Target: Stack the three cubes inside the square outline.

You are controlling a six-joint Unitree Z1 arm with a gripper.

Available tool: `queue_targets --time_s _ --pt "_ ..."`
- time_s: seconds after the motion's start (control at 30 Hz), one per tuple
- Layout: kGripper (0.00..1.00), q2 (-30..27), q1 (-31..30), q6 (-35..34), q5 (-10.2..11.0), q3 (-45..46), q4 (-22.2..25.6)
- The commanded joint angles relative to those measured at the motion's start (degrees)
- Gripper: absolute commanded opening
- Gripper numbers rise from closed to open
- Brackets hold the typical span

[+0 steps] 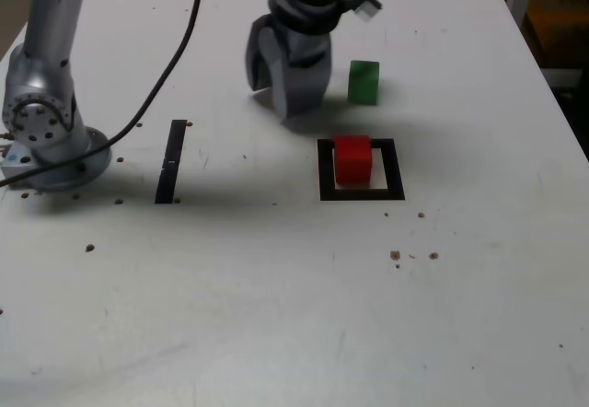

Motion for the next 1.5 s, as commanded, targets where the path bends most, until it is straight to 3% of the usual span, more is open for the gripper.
queue_targets --time_s 0.0,0.2,0.73,1.07,1.47 --pt "0.21 -1.91 0.36 -0.92 -0.23 0.34 0.64" --pt "0.21 -7.6 0.78 -6.48 -1.15 0.55 4.75" --pt "0.21 -15.83 -5.36 -19.83 -8.69 -5.31 11.91" --pt "0.21 -15.49 -12.7 -30.89 -9.31 -6.36 10.77" --pt "0.21 -11.26 -19.05 -45.25 -9.69 -10.38 9.32"
